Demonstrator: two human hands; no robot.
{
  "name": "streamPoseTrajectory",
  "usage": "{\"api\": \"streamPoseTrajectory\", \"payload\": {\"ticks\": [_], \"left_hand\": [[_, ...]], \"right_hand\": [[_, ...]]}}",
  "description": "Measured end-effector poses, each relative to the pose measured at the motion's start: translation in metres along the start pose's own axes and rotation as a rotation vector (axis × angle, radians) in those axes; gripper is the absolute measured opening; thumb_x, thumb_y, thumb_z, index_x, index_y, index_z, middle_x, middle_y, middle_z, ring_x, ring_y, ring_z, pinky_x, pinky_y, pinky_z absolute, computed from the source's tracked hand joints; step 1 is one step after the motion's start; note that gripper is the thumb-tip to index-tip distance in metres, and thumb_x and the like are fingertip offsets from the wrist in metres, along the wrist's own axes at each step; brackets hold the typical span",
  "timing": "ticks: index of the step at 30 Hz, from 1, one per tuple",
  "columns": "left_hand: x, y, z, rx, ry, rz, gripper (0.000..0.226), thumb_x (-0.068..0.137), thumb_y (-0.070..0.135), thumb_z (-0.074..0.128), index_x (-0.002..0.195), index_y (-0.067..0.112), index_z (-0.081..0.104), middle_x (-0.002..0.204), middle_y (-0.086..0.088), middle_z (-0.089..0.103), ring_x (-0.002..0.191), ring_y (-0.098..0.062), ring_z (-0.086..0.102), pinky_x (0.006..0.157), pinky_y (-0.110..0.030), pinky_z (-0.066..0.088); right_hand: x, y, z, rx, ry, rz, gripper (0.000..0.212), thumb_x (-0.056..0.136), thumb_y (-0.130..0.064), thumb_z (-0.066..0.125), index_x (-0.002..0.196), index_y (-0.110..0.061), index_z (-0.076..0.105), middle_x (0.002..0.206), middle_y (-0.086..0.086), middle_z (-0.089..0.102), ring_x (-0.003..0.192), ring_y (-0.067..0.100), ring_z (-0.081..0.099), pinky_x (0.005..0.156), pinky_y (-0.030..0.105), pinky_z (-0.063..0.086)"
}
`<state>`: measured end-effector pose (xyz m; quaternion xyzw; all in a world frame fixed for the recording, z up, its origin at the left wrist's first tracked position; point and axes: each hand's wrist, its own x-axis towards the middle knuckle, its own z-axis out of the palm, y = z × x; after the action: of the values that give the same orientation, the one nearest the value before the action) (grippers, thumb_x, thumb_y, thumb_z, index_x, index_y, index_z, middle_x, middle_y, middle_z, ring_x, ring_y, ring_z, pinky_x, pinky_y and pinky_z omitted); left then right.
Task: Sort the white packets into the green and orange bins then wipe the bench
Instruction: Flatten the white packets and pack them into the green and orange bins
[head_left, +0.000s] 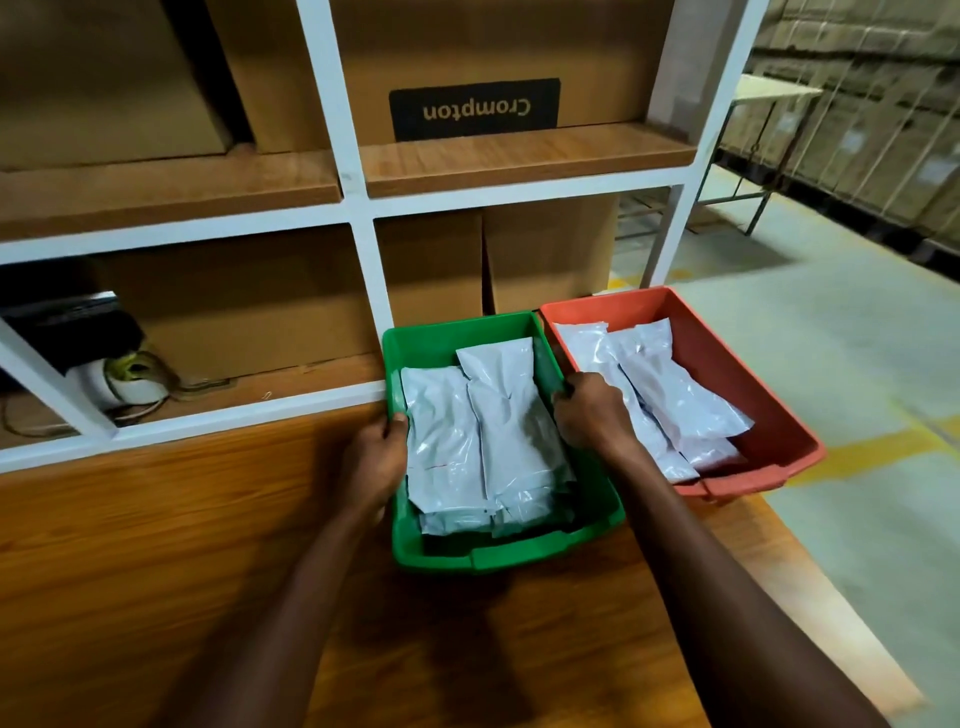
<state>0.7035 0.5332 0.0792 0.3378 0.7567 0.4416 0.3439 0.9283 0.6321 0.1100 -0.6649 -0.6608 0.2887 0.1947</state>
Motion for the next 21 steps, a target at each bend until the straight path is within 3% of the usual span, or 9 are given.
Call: {"api": "streamPoseTrajectory", "payload": {"ticks": [4,9,12,14,17,19,21], "left_hand": [[0.002,-0.003,0.000,0.017,-0.024,-0.005,0.042,0.103,0.046,0.043,0.102,0.013,0.070,0.088,-0.007,0.073,0.084,-0.029,0.070,0.081,-0.044,0.055],[-0.005,0.000,-0.003,0.095,-0.030,0.099,0.042,0.101,0.051,0.043,0.110,0.018,0.067,0.090,-0.007,0.072,0.086,-0.031,0.069,0.077,-0.038,0.052],[-0.013,0.001,-0.005,0.126,0.012,0.216,0.058,0.089,0.065,0.038,0.128,0.027,0.058,0.101,-0.001,0.072,0.091,-0.026,0.069,0.085,-0.047,0.057],[-0.023,0.000,-0.006,0.149,0.026,0.250,0.063,0.087,0.068,0.036,0.138,0.033,0.049,0.114,-0.001,0.070,0.100,-0.025,0.067,0.089,-0.048,0.056],[-0.056,0.003,-0.009,0.238,0.067,0.342,0.062,0.098,0.058,0.040,0.152,0.028,0.033,0.152,0.001,0.044,0.136,-0.017,0.044,0.111,-0.042,0.041],[-0.085,-0.001,-0.012,0.282,0.090,0.414,0.064,0.099,0.057,0.039,0.155,0.027,0.026,0.161,0.005,0.027,0.145,-0.012,0.029,0.116,-0.041,0.034],[-0.114,-0.011,-0.013,0.260,0.112,0.468,0.065,0.098,0.059,0.038,0.154,0.028,0.028,0.161,0.006,0.029,0.145,-0.010,0.030,0.113,-0.040,0.039]], "right_hand": [[-0.008,0.000,-0.003,0.033,0.044,-0.063,0.017,0.095,-0.026,0.053,0.088,-0.012,0.056,0.101,0.022,0.065,0.097,0.043,0.058,0.070,0.033,0.033],[-0.030,-0.001,-0.010,0.100,0.142,-0.217,0.022,0.099,-0.029,0.054,0.111,-0.016,0.066,0.099,0.010,0.070,0.078,0.025,0.052,0.066,0.030,0.032],[-0.042,0.005,-0.012,0.161,0.183,-0.281,0.032,0.098,-0.036,0.056,0.126,-0.021,0.064,0.110,0.004,0.073,0.091,0.020,0.064,0.073,0.030,0.045],[-0.052,0.011,-0.011,0.220,0.190,-0.298,0.041,0.097,-0.040,0.057,0.133,-0.022,0.061,0.122,0.002,0.071,0.107,0.018,0.066,0.088,0.032,0.052],[-0.076,0.019,-0.004,0.242,0.307,-0.369,0.039,0.099,-0.037,0.058,0.130,-0.013,0.062,0.128,0.006,0.067,0.116,0.022,0.063,0.098,0.037,0.051],[-0.097,0.027,0.005,0.223,0.432,-0.475,0.036,0.098,-0.031,0.058,0.124,-0.006,0.064,0.125,0.013,0.067,0.115,0.026,0.062,0.102,0.033,0.048],[-0.118,0.038,0.017,0.212,0.566,-0.563,0.031,0.095,-0.022,0.061,0.116,0.000,0.066,0.122,0.018,0.066,0.114,0.031,0.061,0.104,0.021,0.042]]}}
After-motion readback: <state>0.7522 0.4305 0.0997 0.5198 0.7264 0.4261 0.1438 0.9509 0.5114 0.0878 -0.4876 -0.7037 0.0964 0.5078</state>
